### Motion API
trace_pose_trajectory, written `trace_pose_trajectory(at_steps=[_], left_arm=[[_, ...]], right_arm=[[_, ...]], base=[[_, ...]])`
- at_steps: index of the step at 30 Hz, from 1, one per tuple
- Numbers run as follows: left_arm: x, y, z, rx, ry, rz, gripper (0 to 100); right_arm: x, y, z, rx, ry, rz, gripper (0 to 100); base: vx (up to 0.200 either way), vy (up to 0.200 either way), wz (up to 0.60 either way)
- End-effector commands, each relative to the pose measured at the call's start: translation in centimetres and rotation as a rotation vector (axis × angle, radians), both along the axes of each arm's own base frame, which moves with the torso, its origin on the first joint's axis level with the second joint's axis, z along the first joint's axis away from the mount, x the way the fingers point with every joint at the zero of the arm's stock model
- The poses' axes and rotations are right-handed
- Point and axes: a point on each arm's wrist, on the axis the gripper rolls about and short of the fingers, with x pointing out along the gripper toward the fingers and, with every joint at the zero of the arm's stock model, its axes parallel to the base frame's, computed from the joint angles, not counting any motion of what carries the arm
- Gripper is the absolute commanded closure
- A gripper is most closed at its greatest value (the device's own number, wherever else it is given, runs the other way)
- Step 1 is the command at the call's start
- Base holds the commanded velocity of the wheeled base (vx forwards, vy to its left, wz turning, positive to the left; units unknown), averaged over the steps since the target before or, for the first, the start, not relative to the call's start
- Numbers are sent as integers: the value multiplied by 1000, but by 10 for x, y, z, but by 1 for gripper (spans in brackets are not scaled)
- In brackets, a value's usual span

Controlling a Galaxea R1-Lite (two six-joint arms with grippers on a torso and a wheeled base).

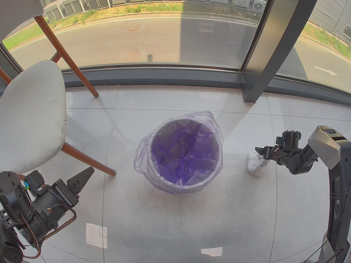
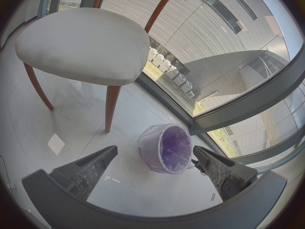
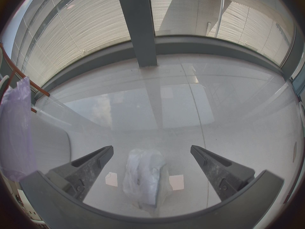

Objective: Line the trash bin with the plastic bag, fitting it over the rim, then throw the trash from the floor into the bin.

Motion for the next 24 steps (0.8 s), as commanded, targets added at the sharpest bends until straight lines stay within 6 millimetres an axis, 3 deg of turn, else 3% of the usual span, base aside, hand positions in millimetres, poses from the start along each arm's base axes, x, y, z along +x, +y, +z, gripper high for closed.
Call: trace_pose_trajectory(at_steps=[1,10,11,20,24], left_arm=[[0,1,-2,3,7,7,0],[1,1,-3,6,14,6,0],[0,1,-4,8,17,6,0],[-5,5,-10,29,39,13,0],[-2,10,-9,54,29,42,0]], right_arm=[[9,-4,-21,1,47,-9,0],[16,-6,-35,-1,74,-14,0],[15,-5,-37,-1,79,-14,100],[11,1,-33,3,84,-9,100],[5,-1,5,8,35,-11,100]], base=[[0,0,0],[0,0,0],[0,0,0],[0,0,0],[0,0,0]])
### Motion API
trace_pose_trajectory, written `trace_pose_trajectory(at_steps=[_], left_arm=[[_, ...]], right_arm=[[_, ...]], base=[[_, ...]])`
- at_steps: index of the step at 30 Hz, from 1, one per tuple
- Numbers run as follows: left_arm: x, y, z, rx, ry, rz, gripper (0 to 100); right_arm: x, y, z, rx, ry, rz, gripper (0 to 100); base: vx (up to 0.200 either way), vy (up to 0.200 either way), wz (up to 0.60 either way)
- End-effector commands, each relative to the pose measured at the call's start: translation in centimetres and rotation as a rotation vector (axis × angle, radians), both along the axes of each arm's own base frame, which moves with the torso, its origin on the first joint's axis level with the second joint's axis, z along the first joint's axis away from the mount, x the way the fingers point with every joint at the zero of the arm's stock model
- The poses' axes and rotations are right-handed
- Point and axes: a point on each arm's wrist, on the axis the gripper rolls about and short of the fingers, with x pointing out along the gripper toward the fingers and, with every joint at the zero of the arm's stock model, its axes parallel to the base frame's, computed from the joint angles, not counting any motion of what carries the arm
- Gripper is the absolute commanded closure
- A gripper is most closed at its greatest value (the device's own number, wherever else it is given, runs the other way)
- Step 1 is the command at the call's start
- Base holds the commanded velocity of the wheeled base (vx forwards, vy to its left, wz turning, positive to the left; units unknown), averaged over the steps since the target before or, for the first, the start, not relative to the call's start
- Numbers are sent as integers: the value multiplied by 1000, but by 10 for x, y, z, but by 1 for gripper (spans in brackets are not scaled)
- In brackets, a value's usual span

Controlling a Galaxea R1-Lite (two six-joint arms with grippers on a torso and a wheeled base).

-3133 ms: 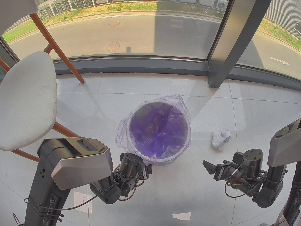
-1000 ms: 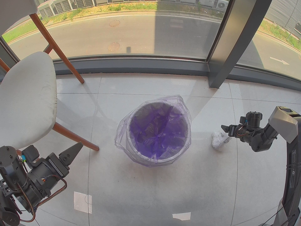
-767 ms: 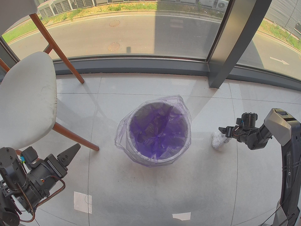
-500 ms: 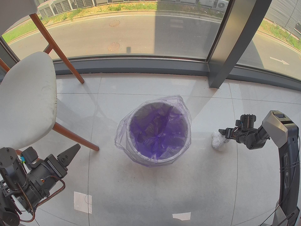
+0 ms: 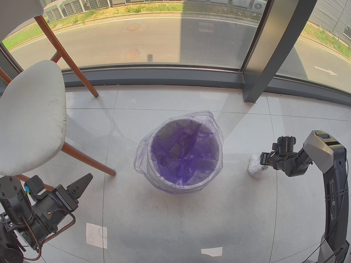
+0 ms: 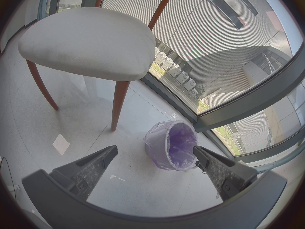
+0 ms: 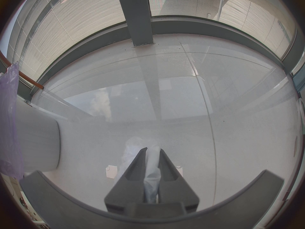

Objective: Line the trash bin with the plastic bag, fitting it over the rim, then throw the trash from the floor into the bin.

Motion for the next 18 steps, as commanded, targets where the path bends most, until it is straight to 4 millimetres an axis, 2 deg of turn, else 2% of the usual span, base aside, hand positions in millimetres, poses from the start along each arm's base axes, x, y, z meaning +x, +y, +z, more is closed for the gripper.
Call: trace_pose_trajectory(at_steps=[1,5,6,7,8,9,11,14,16,18], left_arm=[[3,5,0,26,-5,31,0],[3,6,1,51,-16,27,0],[3,6,1,51,-16,27,0],[3,5,1,56,-19,25,0],[3,5,2,56,-20,25,0],[4,5,2,54,-25,27,0],[5,5,4,49,-31,30,0],[8,7,7,46,-42,50,0],[9,8,8,44,-48,57,0],[11,7,12,37,-62,59,0]], right_arm=[[-8,-2,47,5,-61,1,100],[-19,0,94,3,-133,9,100],[-19,0,94,3,-133,9,100],[-27,3,118,3,-173,14,100],[-27,3,120,3,-176,14,100],[-38,9,141,3,-206,30,100],[-52,23,170,11,-256,72,100],[-74,47,202,21,-309,129,100],[-85,62,214,28,-326,168,100],[-106,93,237,45,-369,253,100]], base=[[0,0,0],[0,0,0],[0,0,0],[0,0,0],[0,0,0],[0,0,0],[0,0,0],[0,0,0],[0,0,0],[0,0,0]])
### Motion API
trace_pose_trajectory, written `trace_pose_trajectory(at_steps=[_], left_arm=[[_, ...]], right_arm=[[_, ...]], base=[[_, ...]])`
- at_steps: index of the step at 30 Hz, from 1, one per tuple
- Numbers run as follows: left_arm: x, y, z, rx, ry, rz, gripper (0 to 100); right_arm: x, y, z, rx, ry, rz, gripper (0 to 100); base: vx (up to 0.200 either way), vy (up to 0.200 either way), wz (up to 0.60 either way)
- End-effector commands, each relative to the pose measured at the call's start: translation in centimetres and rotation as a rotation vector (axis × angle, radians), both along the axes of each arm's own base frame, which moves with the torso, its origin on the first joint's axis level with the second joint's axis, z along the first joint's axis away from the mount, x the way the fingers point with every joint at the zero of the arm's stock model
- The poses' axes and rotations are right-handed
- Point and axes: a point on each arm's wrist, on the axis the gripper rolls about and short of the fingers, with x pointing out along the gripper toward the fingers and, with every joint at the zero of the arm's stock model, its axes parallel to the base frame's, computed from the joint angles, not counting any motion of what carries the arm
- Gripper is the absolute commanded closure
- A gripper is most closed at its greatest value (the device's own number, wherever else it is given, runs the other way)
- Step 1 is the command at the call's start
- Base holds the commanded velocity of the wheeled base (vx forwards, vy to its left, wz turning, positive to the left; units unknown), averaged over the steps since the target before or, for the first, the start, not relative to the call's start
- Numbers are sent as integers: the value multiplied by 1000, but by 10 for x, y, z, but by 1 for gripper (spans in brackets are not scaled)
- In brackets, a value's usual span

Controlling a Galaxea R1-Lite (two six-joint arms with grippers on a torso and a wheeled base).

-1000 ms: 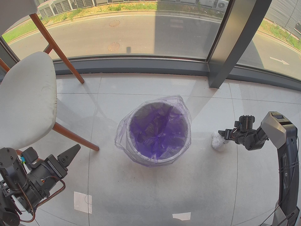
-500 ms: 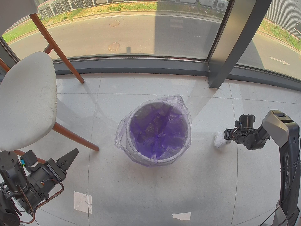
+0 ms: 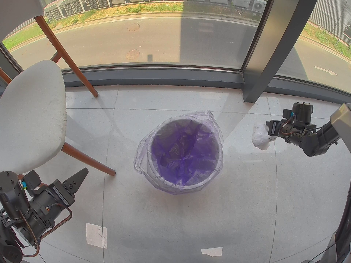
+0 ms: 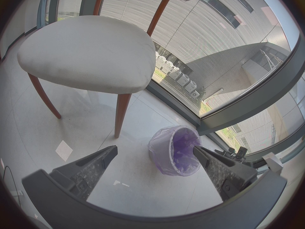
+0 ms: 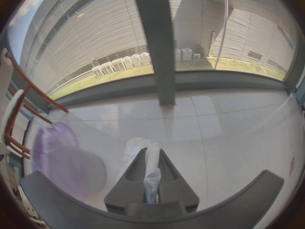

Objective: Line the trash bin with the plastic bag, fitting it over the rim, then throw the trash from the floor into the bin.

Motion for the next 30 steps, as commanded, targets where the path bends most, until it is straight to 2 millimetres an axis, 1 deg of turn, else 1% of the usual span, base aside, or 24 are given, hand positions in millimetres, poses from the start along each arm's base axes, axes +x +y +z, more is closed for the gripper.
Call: trace_pose_trajectory(at_steps=[1,5,9,12,14,16,17,18,21,24,28,29,30], left_arm=[[7,1,9,-12,-36,22,0],[11,-1,16,-22,-63,26,0],[14,-2,20,-29,-79,28,0],[14,-2,20,-30,-80,26,0],[14,-2,20,-29,-77,26,0],[13,-1,19,-29,-74,27,0],[13,-1,18,-28,-73,27,0],[13,-1,18,-28,-73,27,0],[13,-1,18,-28,-71,27,0],[12,-1,17,-25,-66,26,0],[12,-1,16,-23,-60,26,0],[12,-1,16,-23,-60,26,0],[11,-1,15,-21,-56,26,0]], right_arm=[[-61,69,82,24,-159,192,100],[-76,104,94,27,-207,283,100],[-90,129,104,32,-266,362,100],[-102,145,107,29,-309,417,100],[-110,156,106,33,-330,457,100],[-116,164,102,35,-332,484,100],[-119,169,96,34,-322,505,100],[-121,171,94,32,-321,515,100],[-124,176,78,4,-308,546,100],[-115,182,56,-17,-315,553,100],[-101,191,28,5,-366,570,100],[-101,191,28,5,-366,570,100],[-97,194,16,7,-372,588,100]], base=[[0,0,0],[0,0,0],[0,0,0],[0,0,0],[0,0,0],[0,0,0],[0,0,0],[0,0,0],[0,0,0],[0,0,0],[0,0,0],[0,0,0],[0,0,0]])
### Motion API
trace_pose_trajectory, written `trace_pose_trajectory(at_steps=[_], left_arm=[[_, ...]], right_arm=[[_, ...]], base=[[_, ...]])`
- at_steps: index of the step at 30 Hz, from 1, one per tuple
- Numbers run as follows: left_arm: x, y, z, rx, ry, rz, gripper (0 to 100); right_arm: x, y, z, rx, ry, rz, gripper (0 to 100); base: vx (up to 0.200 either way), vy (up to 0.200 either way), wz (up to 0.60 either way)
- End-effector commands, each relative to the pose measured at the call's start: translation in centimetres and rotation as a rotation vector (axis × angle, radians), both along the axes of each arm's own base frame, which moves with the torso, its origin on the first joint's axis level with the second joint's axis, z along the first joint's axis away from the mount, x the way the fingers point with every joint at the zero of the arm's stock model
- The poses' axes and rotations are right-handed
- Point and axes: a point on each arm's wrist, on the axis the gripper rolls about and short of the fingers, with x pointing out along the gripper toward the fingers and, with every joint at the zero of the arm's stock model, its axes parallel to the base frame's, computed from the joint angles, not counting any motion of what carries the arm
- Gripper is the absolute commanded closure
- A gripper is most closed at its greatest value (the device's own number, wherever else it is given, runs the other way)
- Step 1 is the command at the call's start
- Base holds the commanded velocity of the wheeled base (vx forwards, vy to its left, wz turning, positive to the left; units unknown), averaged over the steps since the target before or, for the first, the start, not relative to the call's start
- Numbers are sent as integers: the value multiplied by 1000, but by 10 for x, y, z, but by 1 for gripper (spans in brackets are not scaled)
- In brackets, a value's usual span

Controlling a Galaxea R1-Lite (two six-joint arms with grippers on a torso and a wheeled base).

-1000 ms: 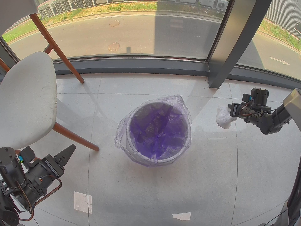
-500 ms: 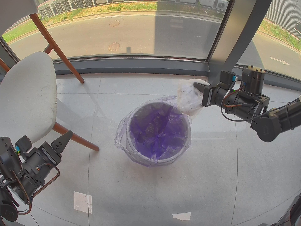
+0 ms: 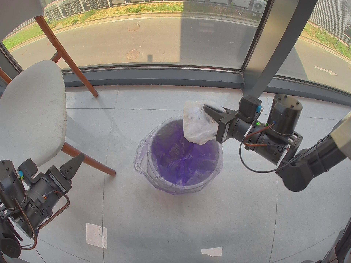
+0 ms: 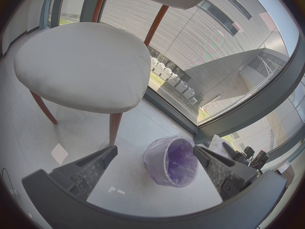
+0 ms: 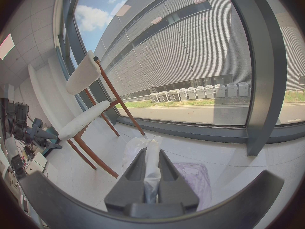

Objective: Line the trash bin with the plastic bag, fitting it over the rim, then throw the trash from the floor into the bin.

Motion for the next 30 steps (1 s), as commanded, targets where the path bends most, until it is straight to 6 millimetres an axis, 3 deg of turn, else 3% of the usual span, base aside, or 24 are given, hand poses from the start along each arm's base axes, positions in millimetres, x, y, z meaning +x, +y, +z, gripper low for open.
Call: trace_pose_trajectory(at_steps=[1,6,30], left_arm=[[-2,1,-4,8,17,-1,0],[-3,1,-6,13,25,-1,0],[-7,3,-13,24,49,1,0]], right_arm=[[21,15,-63,-45,51,51,100],[30,29,-97,-40,26,75,100],[78,48,-158,-19,10,52,100]], base=[[0,0,0],[0,0,0],[0,0,0]])
